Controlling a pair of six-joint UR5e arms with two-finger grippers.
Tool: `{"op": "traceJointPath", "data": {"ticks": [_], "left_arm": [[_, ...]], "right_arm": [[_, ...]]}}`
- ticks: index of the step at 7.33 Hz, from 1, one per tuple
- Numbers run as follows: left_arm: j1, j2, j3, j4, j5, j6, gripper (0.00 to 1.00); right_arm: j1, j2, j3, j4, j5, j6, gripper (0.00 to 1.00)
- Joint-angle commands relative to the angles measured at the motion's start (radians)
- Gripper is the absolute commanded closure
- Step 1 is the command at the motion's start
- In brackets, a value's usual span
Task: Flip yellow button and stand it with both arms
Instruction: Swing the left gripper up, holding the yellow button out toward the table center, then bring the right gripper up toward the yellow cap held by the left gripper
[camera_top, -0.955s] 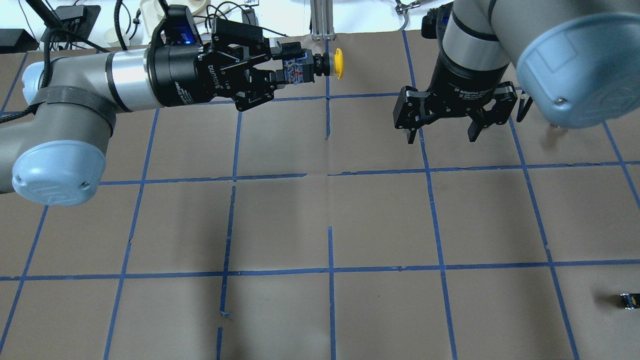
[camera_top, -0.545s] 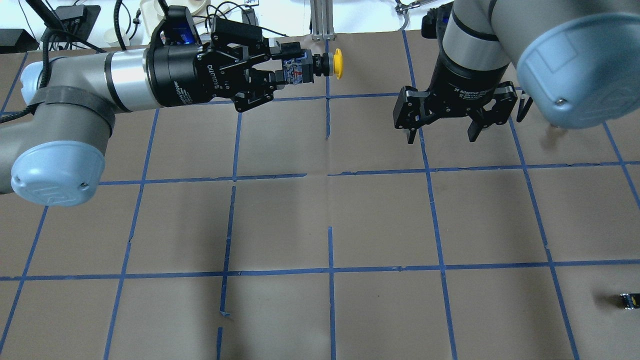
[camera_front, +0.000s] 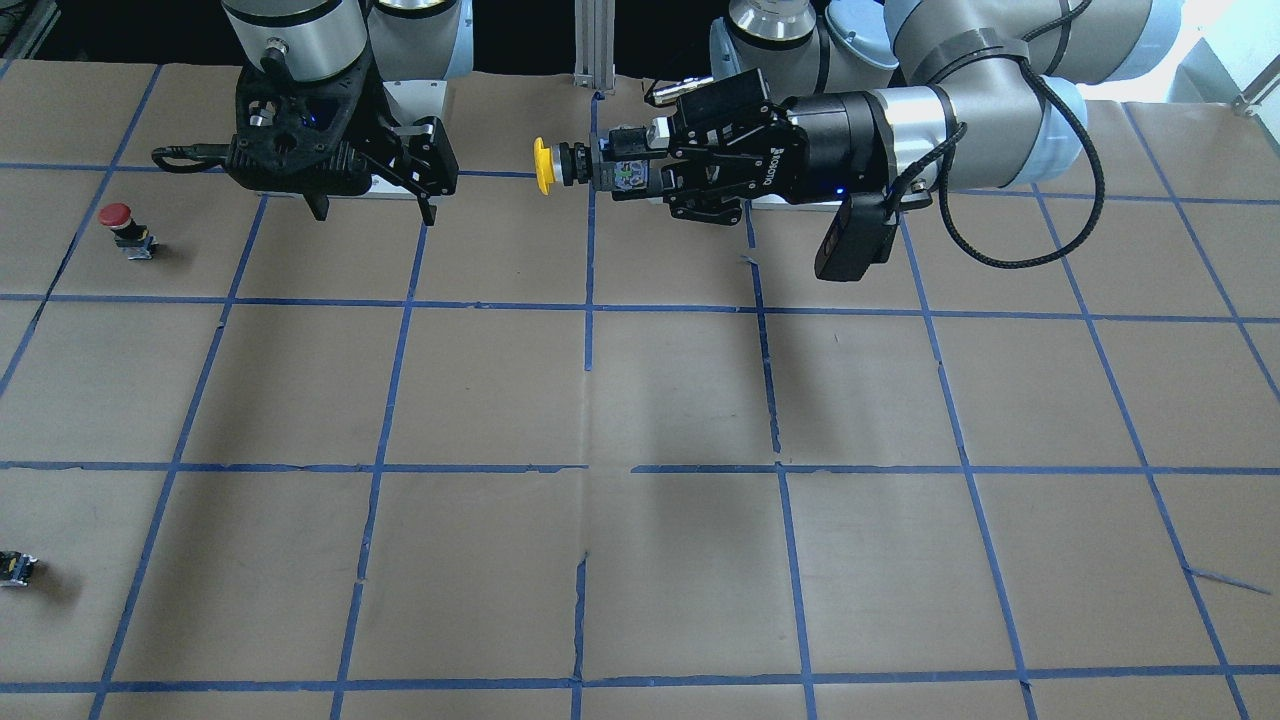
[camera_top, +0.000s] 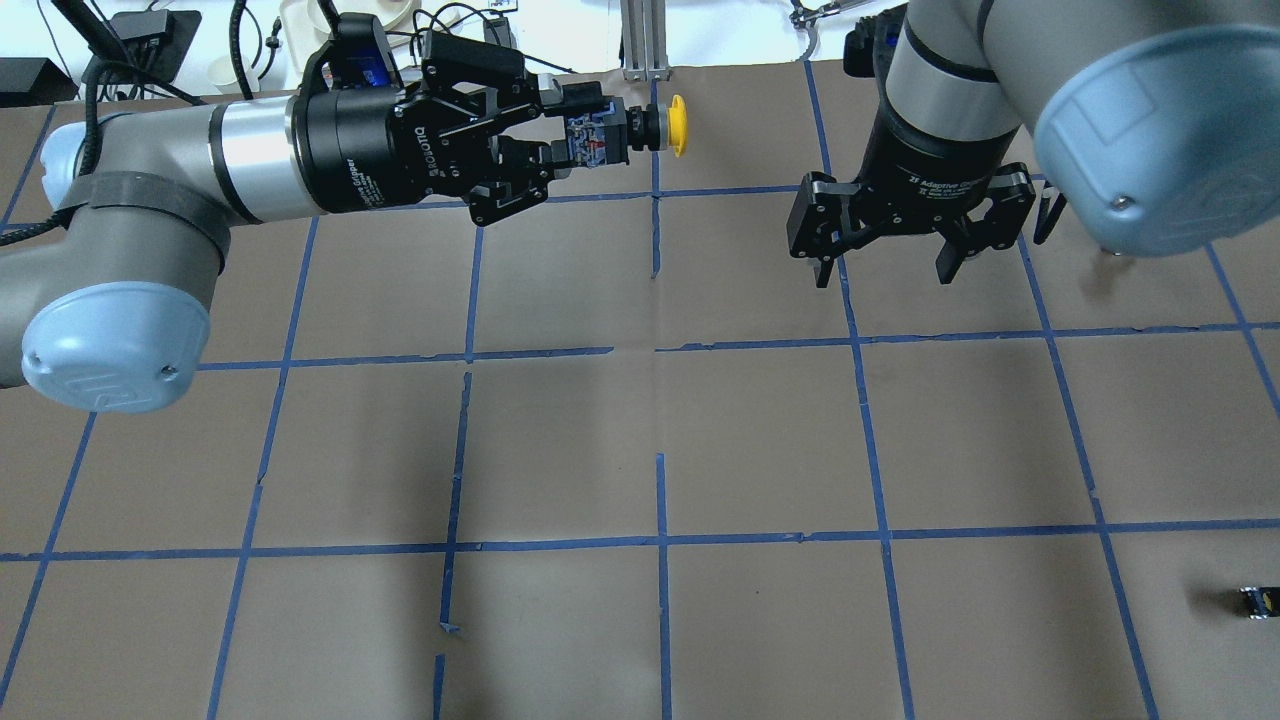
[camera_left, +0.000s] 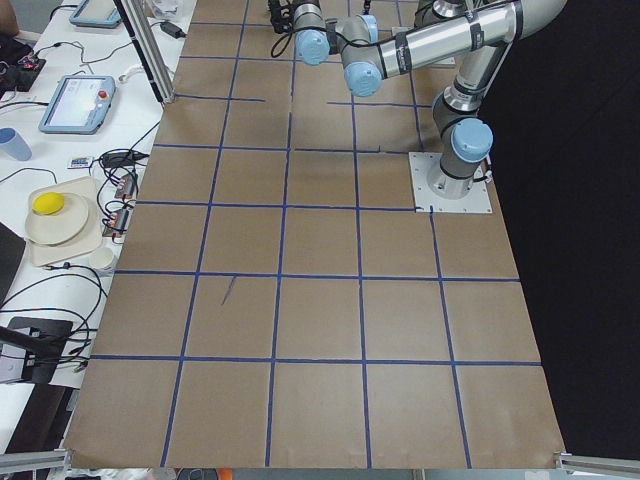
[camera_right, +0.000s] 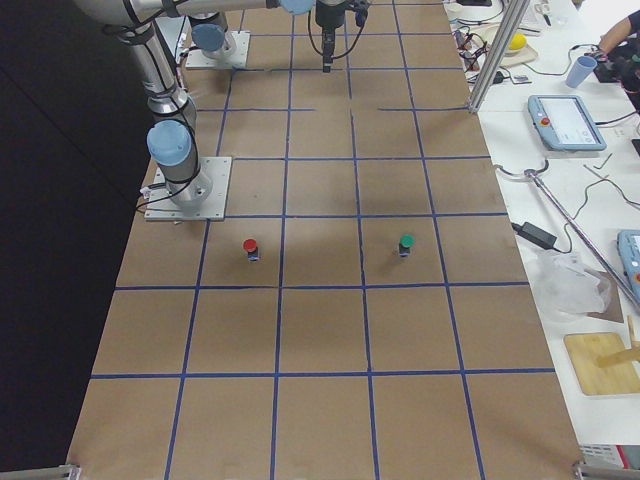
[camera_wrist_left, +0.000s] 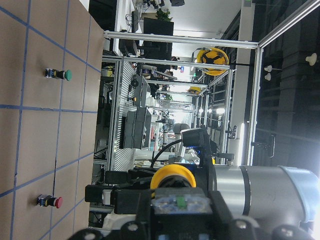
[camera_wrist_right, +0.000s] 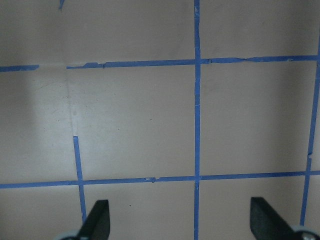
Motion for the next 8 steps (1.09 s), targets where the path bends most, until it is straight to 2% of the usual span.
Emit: {"op": "traceJointPath", "data": {"ticks": [1,2,3,5,6,7,8], "left_arm": [[-0.001,0.006,-0.002,0.001,-0.002,-0.012,0.84],[-0.001,0.009,0.000,0.001,-0.002,-0.012,0.84],[0.002,0.010,0.003,0.002,-0.005,-0.013,0.84],[-0.001,0.009,-0.002,0.017,-0.047,-0.016,0.84],[-0.002,0.009,0.000,0.019,-0.048,-0.025,0.84],[-0.004,0.007,-0.002,0.019,-0.046,-0.025,0.84],[-0.004,0.009,0.000,0.022,-0.046,-0.027,0.84]], "right_arm": [[-0.009,0.001,-0.003,0.001,0.002,-0.006,0.00],[-0.057,-0.002,-0.009,0.001,0.016,-0.010,0.00],[-0.162,-0.031,-0.012,0.007,0.089,-0.027,0.00],[-0.370,-0.057,-0.009,0.067,0.404,-0.047,0.00],[-0.451,-0.056,0.000,0.123,0.612,-0.046,0.00],[-0.522,-0.054,0.022,0.209,0.865,-0.047,0.00],[-0.532,-0.063,0.073,0.231,1.079,-0.043,0.00]]}}
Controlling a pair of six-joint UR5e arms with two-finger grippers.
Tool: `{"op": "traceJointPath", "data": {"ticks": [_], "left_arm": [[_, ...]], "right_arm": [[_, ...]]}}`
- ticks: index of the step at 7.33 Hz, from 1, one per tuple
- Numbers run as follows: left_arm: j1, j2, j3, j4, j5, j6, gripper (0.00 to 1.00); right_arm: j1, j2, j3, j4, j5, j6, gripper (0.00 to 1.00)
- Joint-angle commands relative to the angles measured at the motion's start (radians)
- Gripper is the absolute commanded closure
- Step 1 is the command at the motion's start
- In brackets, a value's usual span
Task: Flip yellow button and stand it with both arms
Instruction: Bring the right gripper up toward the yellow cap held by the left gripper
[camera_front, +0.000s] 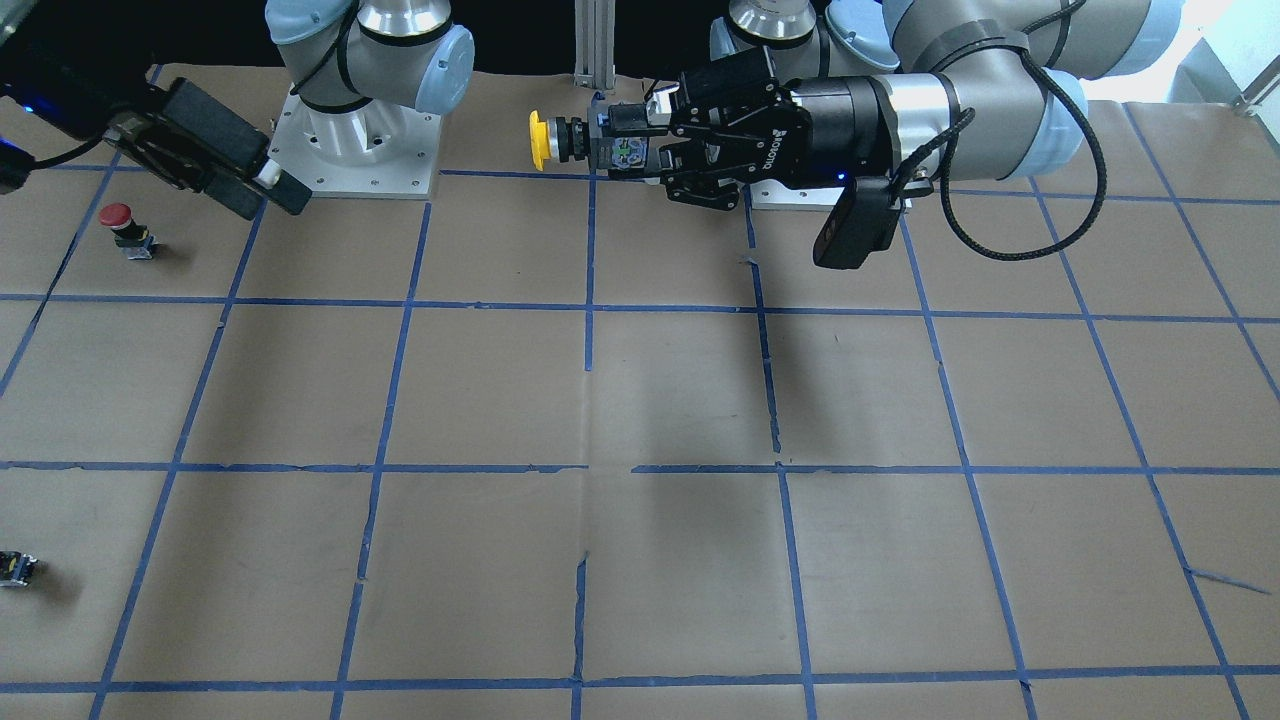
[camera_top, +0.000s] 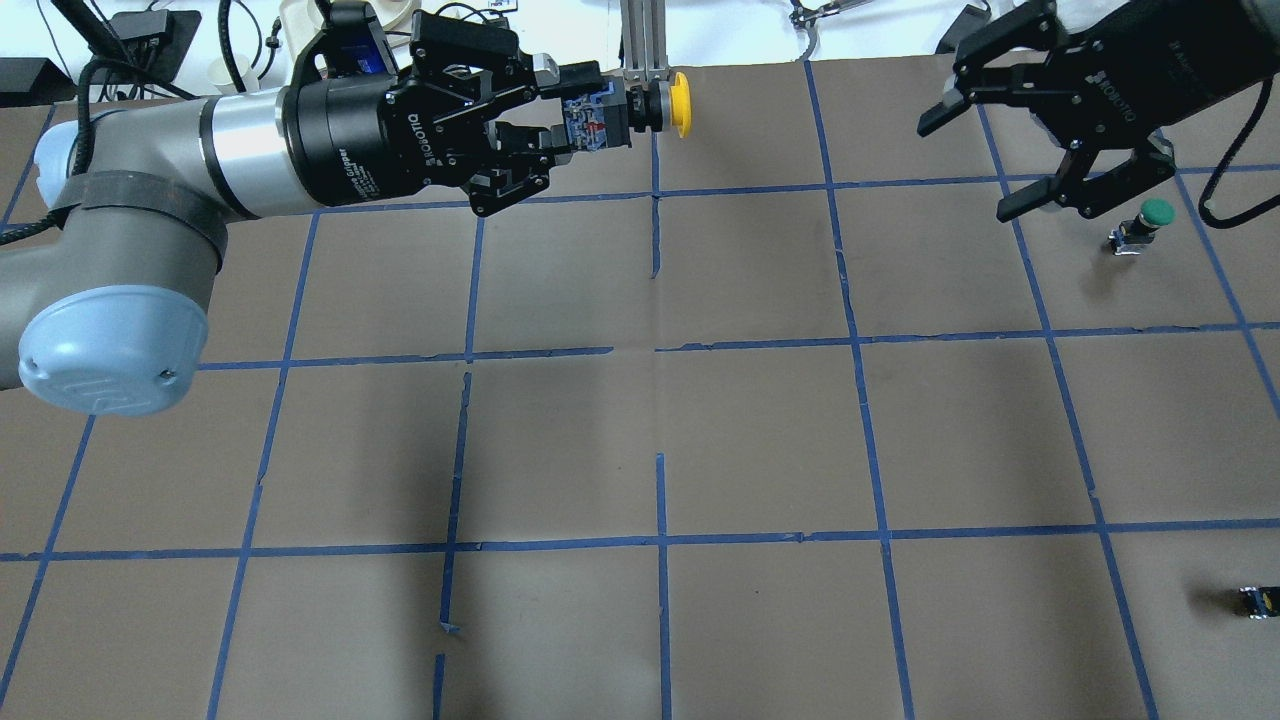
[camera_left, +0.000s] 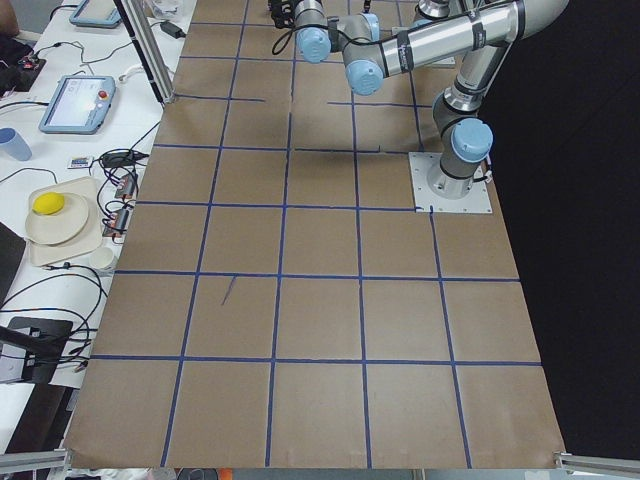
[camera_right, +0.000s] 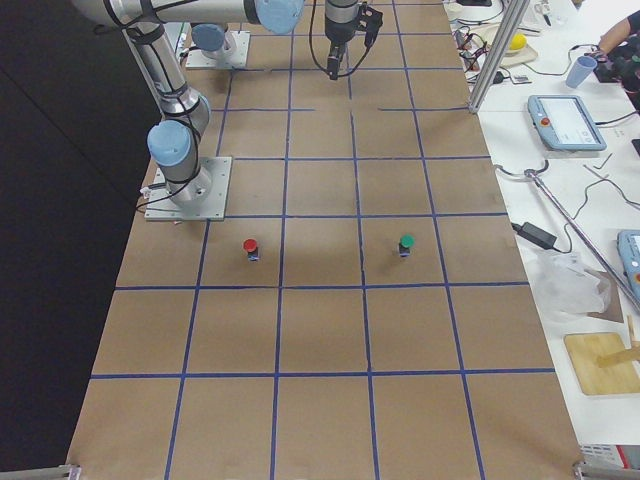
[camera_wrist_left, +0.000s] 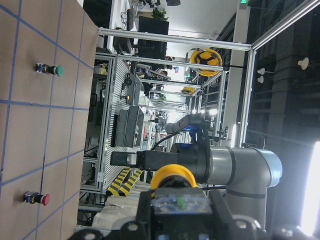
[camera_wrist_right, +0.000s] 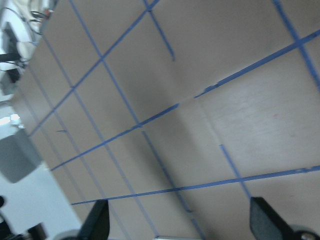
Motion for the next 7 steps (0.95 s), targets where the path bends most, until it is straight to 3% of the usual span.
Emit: {"op": "traceJointPath", "data": {"ticks": [1,2,3,7], "left_arm": [[-0.001,0.001,0.001,0.003,-0.001,-0.001,0.84],[-0.001,-0.001,0.001,0.003,-0.001,0.002,0.84],[-0.002,-0.001,0.001,0.004,-0.001,0.002,0.84],[-0.013,-0.001,0.001,0.003,-0.004,-0.001,0.84]], "right_arm": [[-0.029,-0.043,0.089,0.055,0.472,0.021,0.00],[-0.005,-0.088,0.167,0.048,0.545,0.046,0.00],[0.005,-0.125,0.239,0.025,0.555,0.038,0.00],[0.063,-0.143,0.279,0.003,0.624,0.038,0.00]]}}
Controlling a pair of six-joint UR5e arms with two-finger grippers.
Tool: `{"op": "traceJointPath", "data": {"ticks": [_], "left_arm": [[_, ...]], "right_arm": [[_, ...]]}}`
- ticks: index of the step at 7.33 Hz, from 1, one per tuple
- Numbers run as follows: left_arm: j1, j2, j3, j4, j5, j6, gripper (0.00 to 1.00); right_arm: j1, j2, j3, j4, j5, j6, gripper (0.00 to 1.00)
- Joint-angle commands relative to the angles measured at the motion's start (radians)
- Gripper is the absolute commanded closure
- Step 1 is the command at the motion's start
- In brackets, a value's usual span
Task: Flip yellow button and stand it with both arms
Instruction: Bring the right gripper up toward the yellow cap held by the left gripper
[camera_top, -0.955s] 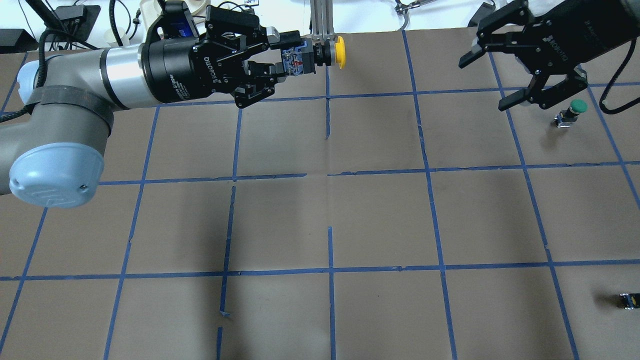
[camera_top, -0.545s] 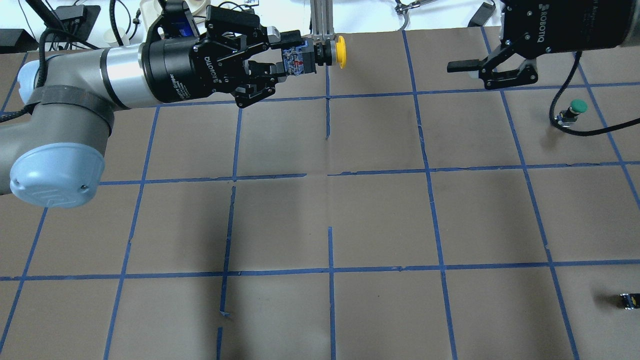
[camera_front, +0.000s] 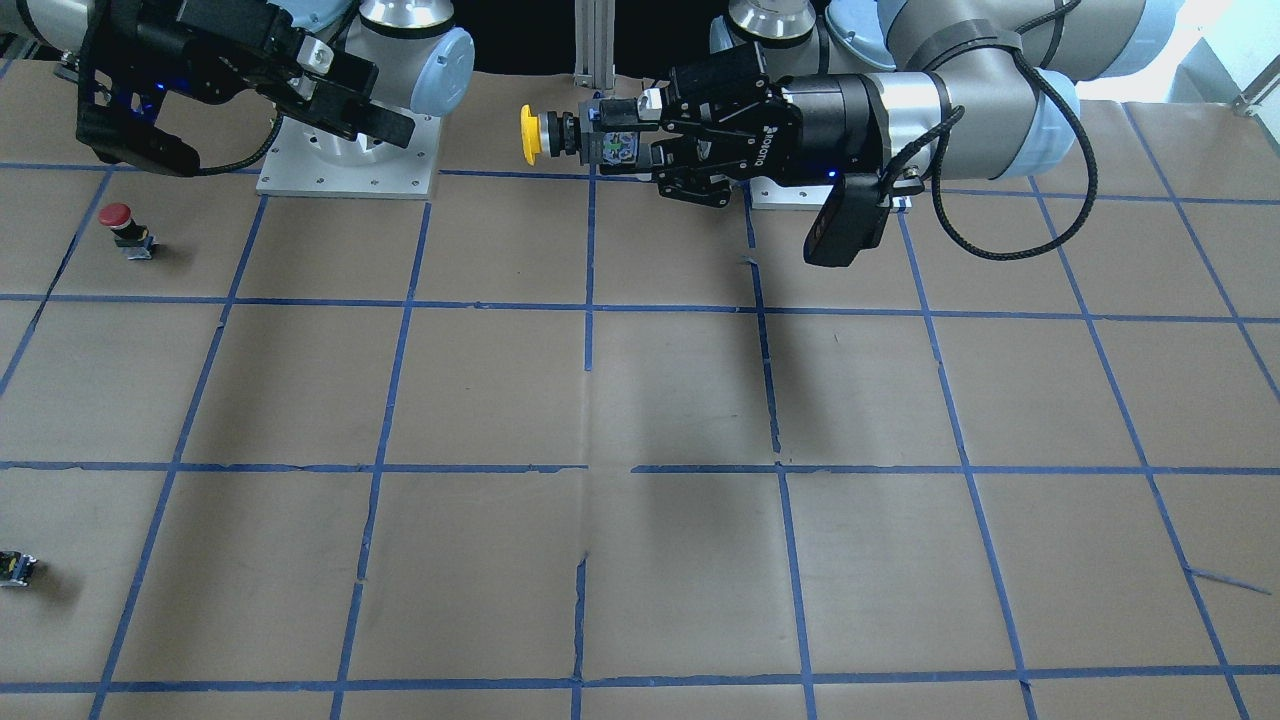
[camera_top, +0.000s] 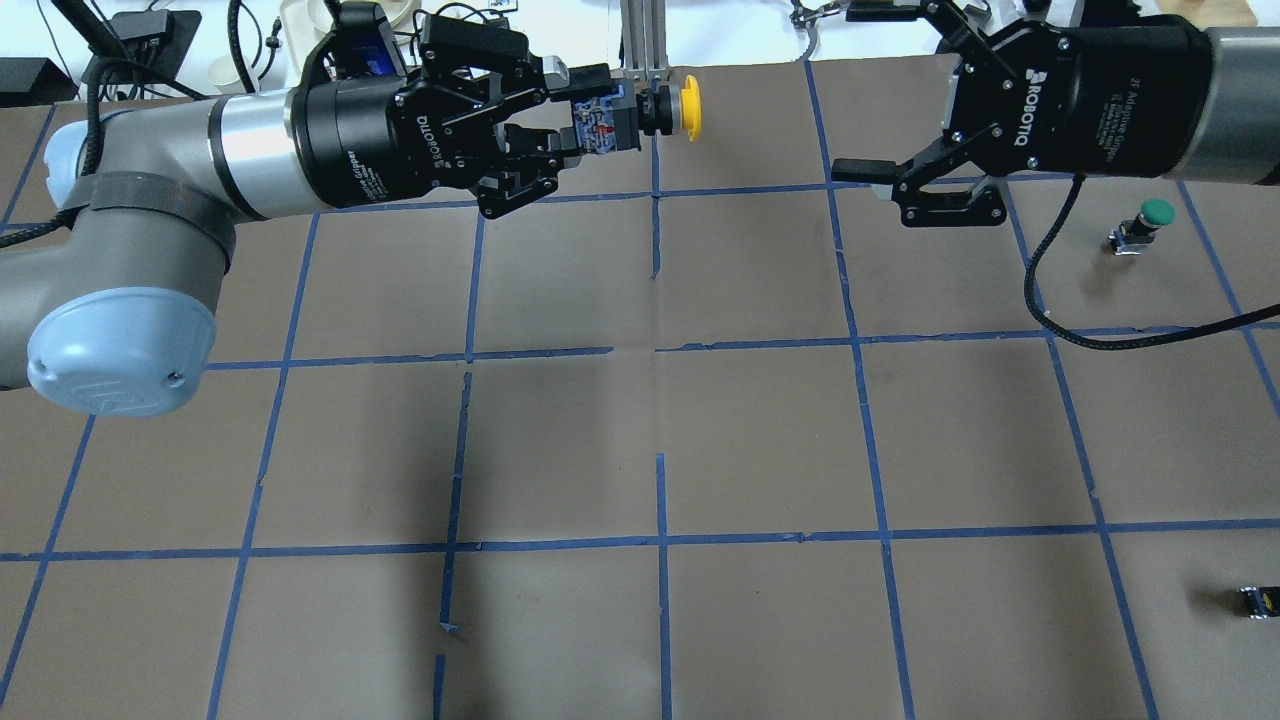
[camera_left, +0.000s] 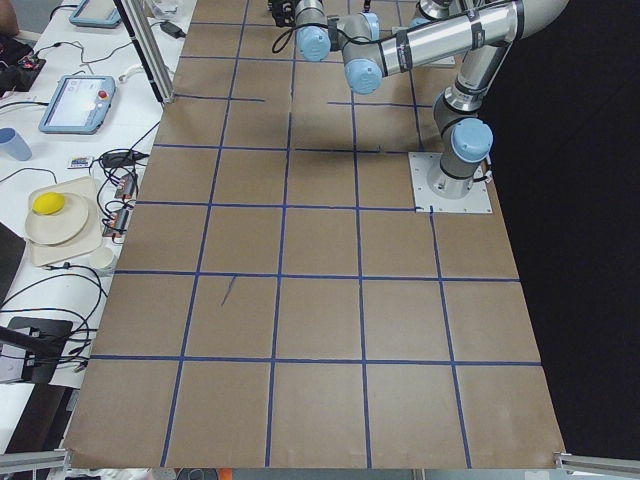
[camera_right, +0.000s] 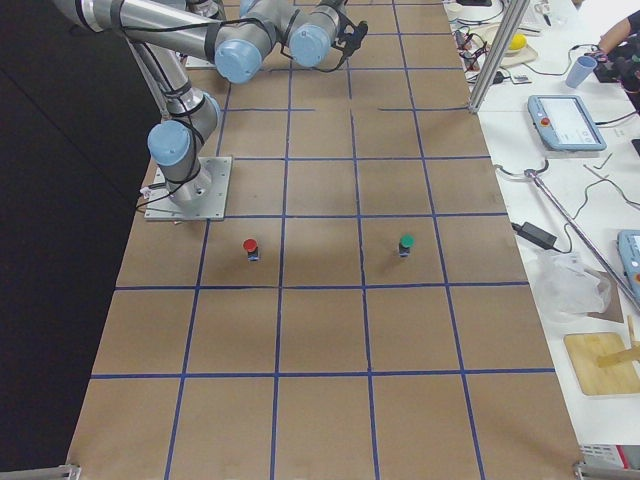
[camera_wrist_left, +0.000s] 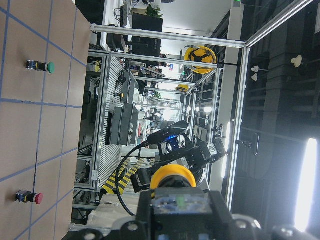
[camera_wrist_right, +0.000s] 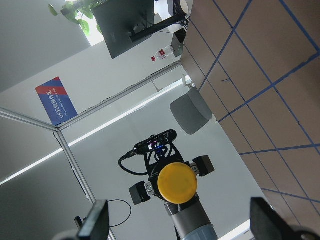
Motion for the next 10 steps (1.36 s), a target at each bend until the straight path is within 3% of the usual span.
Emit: {"op": "traceJointPath", "data": {"ticks": [1,7,9,10], "left_arm": [[-0.001,0.001,0.002,0.001,0.000,0.000,0.84],[-0.033,0.004,0.004,0.007,0.001,-0.002,0.84],[-0.050,0.007,0.004,0.010,0.001,-0.002,0.84],[-0.050,0.007,0.004,0.012,0.001,-0.002,0.84]], "right_arm": [[0.062,0.001,0.005,-0.008,0.009,0.002,0.00],[0.097,0.008,0.005,-0.028,0.010,0.002,0.03],[0.097,0.073,0.004,-0.184,0.003,0.007,0.01],[0.097,0.073,0.004,-0.185,0.006,0.007,0.01]]}}
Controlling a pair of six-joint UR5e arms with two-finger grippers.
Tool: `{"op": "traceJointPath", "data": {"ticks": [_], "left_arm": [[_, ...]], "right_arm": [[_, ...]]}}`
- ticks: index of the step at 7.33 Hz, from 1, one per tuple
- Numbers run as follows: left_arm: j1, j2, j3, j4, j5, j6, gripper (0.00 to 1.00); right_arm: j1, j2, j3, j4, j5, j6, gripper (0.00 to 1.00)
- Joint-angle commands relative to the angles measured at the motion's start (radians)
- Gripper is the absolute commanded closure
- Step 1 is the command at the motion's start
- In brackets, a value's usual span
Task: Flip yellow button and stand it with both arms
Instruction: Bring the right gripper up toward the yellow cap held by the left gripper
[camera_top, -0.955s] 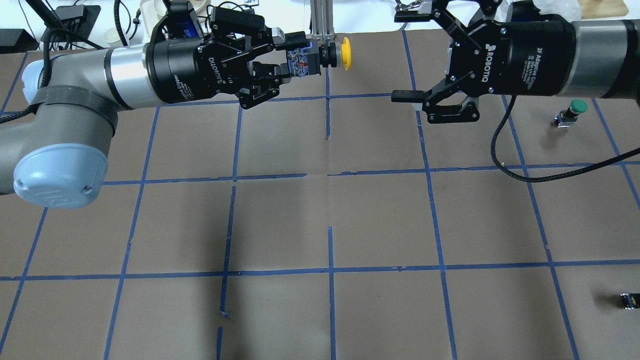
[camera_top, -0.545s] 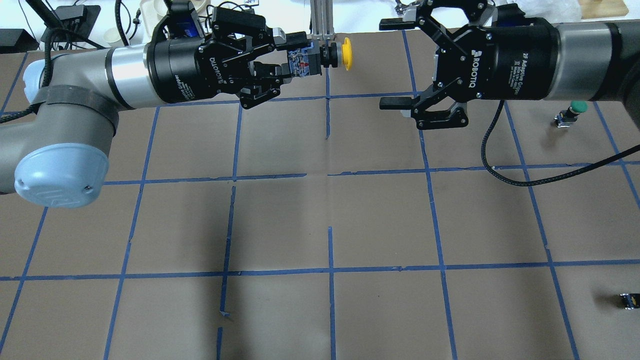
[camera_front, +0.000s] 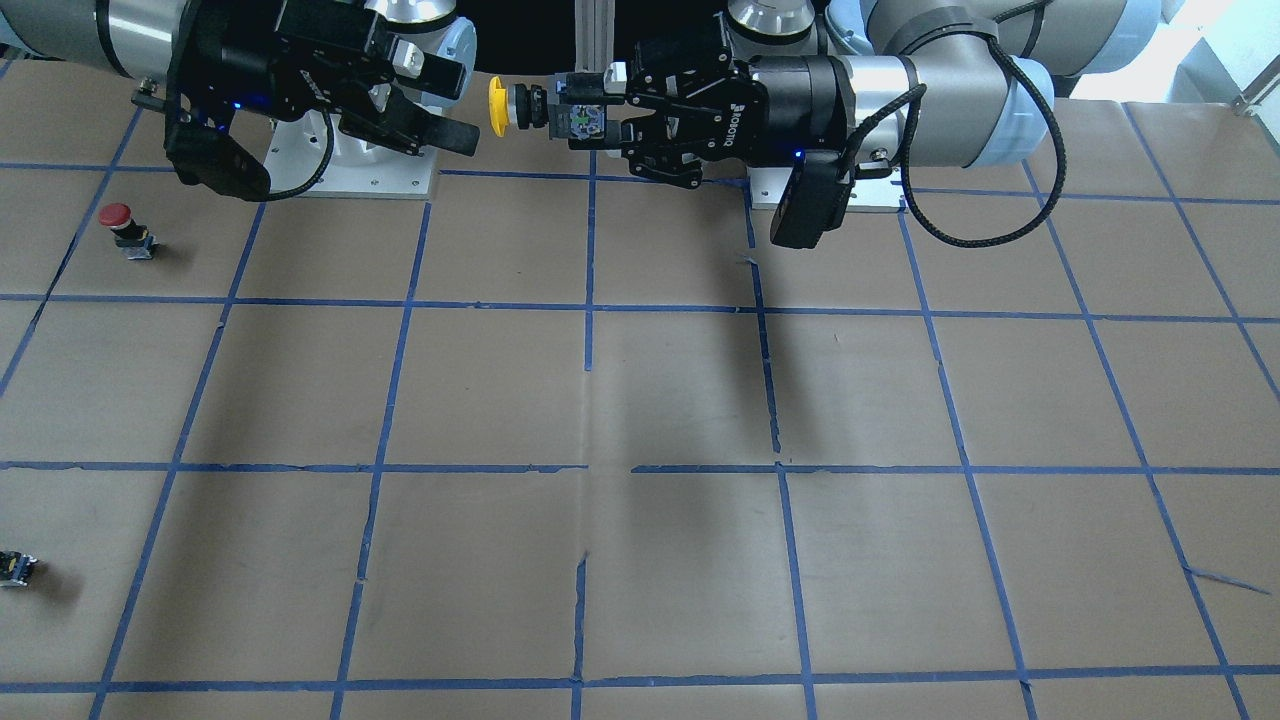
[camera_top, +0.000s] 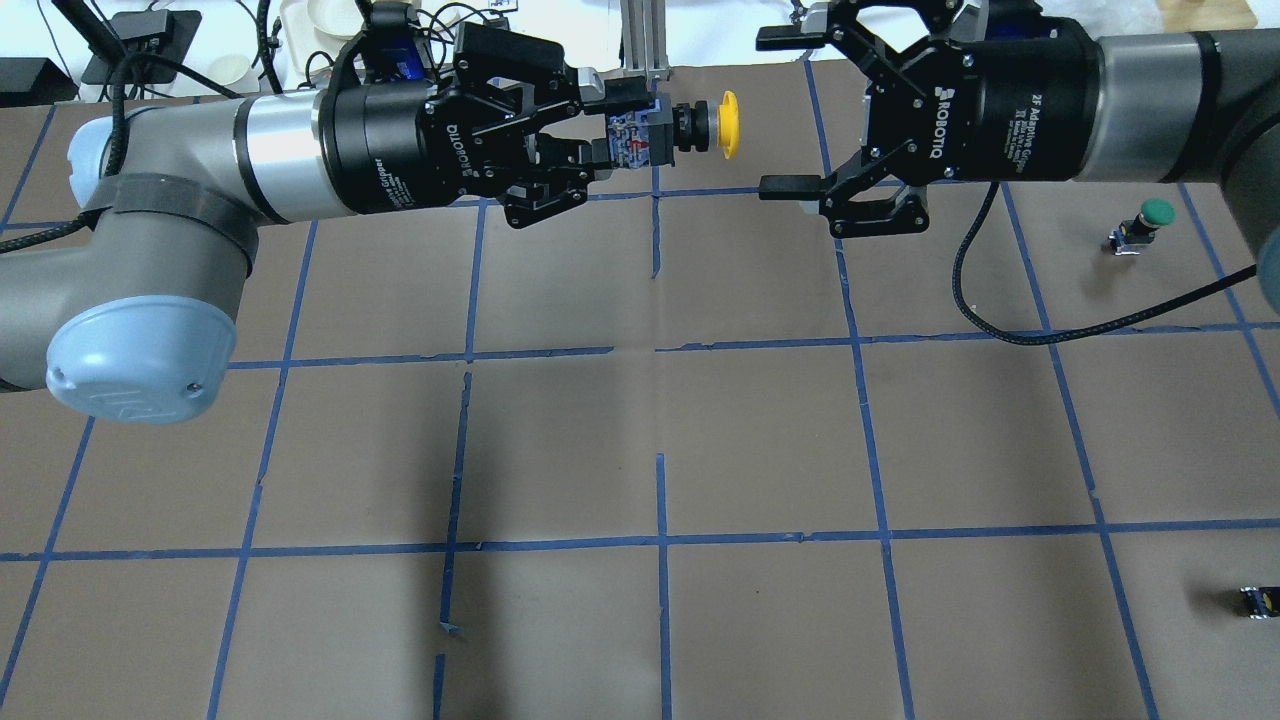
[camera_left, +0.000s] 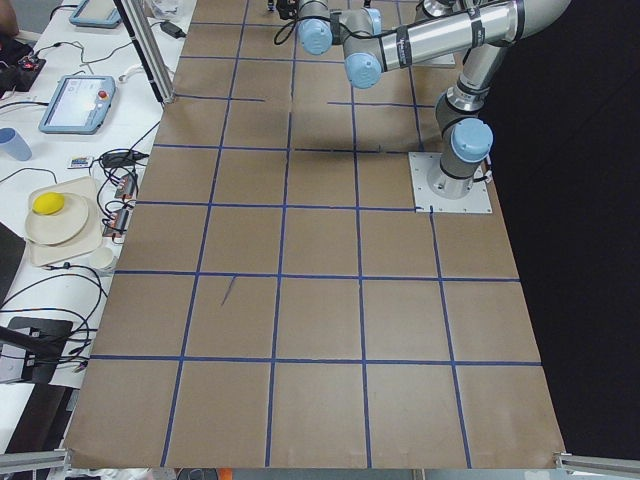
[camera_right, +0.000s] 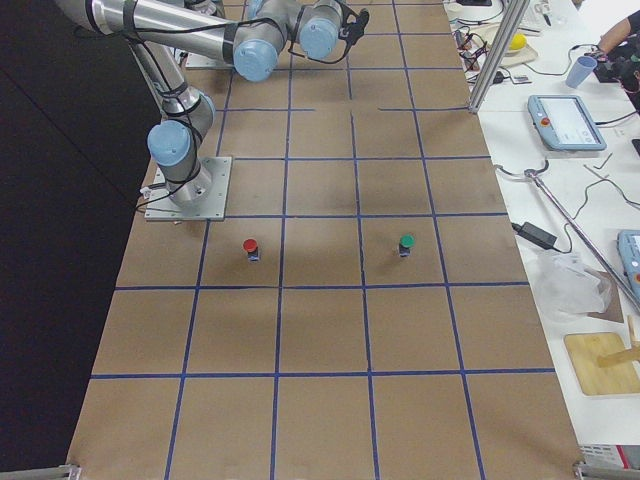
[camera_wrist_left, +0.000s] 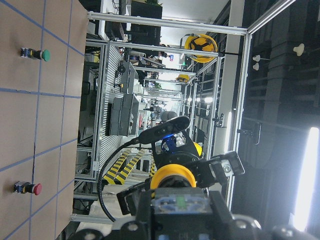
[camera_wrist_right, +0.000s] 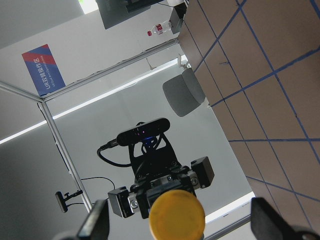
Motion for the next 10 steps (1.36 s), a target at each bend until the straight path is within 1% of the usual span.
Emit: {"op": "traceJointPath", "data": {"ticks": [1,2,4,5,8,9,10], "left_arm": [[-0.003,0.002,0.000,0.000,-0.001,0.000,0.84],[-0.003,0.002,0.000,0.002,0.000,0.000,0.84],[-0.003,0.002,0.002,0.005,0.000,0.000,0.84],[-0.003,-0.001,0.005,0.006,-0.001,0.000,0.84],[-0.003,0.001,0.005,0.011,-0.001,-0.002,0.84],[-0.003,0.001,0.005,0.011,-0.001,-0.002,0.84],[-0.003,0.001,0.005,0.011,-0.001,-0.003,0.84]], "right_arm": [[0.002,0.009,0.000,-0.021,-0.006,0.001,0.02],[0.014,-0.016,0.001,-0.002,-0.030,0.012,0.04],[0.019,-0.022,0.006,-0.002,-0.039,0.017,0.17],[0.020,-0.022,0.007,-0.002,-0.042,0.015,0.28],[0.029,-0.045,0.000,-0.013,-0.027,0.032,0.28],[0.029,-0.045,0.006,-0.016,-0.032,0.030,0.29],[0.029,-0.046,0.000,-0.017,-0.035,0.030,0.36]]}}
